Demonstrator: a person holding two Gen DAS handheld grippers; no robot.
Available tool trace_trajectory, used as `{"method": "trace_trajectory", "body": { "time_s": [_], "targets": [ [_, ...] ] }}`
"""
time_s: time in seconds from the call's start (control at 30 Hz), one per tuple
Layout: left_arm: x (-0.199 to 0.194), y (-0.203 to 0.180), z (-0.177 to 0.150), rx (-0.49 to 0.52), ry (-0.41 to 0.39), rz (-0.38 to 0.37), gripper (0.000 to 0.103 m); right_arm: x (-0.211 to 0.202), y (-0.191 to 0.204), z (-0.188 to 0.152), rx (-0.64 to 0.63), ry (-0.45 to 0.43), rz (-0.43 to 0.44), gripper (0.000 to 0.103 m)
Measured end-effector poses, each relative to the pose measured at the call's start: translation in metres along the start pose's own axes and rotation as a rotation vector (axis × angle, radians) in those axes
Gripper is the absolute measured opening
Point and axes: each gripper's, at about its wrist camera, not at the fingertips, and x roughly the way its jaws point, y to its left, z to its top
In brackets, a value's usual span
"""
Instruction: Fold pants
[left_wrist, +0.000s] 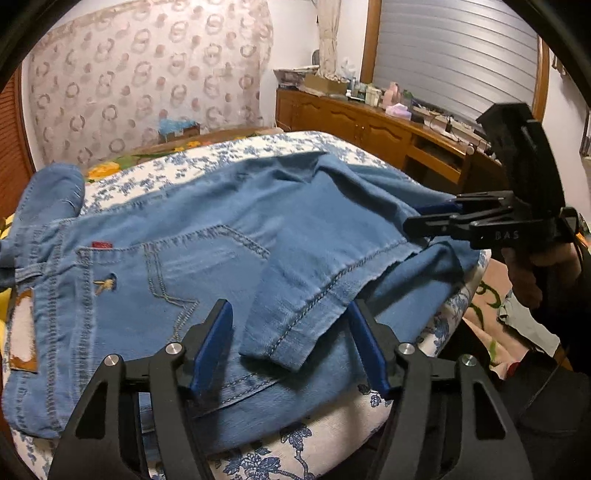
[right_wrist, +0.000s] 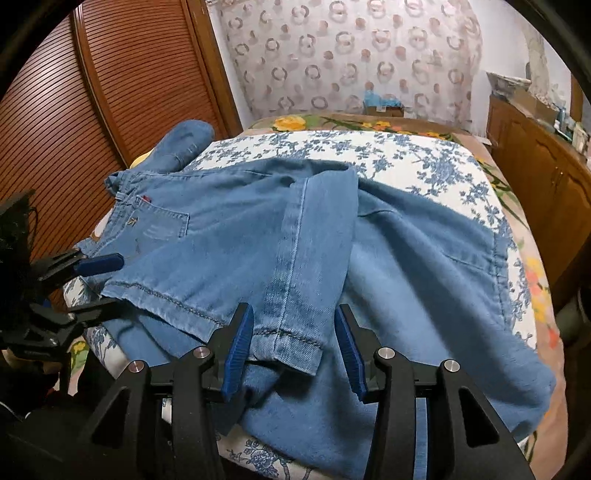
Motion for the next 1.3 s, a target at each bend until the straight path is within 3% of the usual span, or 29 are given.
{"method": "trace_trajectory", "body": {
  "time_s": [0.13, 0.2, 0.23, 0.3, 0.57, 0.77, 1.03, 1.3],
  "targets": [
    [0.005, -0.002, -0.001, 0.005, 0.010, 0.003, 0.040, -0.004, -0.001, -0.002, -0.017, -0.009, 0.023, 0.044],
    [0.004, -0.004, -0.002, 0.016, 0.001, 0.003, 0.026, -0.003, -0.001, -0.003, -0.038, -0.013, 0.050, 0.021],
    [0.001, -0.005, -0.001, 0.014, -0.010, -0.007, 0.022, -0.005, 0.000, -0.002, -0.049, -0.022, 0.063, 0.018],
    [-0.005, -0.006, 0.001, 0.019, -0.027, -0.005, 0.021, -0.011, 0.002, 0.003, -0.063, -0.050, 0.069, 0.013],
    [-0.056, 0.007, 0.014, -0.016, -0.150, 0.006, 0.019, -0.044, 0.022, 0.045, -0.144, -0.200, 0.108, 0.011],
    [-0.098, 0.032, 0.012, -0.067, -0.226, 0.077, 0.019, -0.044, 0.064, 0.083, -0.240, -0.256, 0.169, 0.010],
    [-0.118, 0.064, -0.008, -0.135, -0.223, 0.147, 0.019, -0.006, 0.096, 0.107, -0.292, -0.243, 0.248, 0.010],
    [-0.117, 0.096, -0.034, -0.209, -0.185, 0.178, 0.019, 0.067, 0.123, 0.145, -0.342, -0.184, 0.279, 0.010]
  ]
}}
